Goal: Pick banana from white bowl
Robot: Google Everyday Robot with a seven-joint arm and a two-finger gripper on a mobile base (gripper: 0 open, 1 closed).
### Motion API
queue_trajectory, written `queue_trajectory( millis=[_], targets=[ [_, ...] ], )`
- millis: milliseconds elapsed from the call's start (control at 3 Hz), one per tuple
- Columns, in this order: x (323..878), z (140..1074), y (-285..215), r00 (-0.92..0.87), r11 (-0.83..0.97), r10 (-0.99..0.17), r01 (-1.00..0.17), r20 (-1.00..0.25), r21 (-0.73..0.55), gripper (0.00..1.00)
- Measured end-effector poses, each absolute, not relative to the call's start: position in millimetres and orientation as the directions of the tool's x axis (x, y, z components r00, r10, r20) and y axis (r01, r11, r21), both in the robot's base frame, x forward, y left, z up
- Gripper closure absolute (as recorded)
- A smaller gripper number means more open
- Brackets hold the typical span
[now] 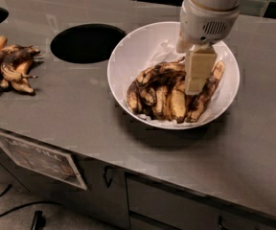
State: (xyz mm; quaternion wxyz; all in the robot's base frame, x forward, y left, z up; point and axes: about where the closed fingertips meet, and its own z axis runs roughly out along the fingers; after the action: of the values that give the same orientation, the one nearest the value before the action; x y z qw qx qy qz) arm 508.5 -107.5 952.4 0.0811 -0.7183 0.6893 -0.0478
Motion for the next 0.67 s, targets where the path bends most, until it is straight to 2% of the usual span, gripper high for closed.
queue_trajectory(
  millis=[667],
  targets=[
    [518.6, 948.4, -94.2, 0.075, -0.069, -0.997, -0.983, -0.035, -0.168, 0.28]
  ],
)
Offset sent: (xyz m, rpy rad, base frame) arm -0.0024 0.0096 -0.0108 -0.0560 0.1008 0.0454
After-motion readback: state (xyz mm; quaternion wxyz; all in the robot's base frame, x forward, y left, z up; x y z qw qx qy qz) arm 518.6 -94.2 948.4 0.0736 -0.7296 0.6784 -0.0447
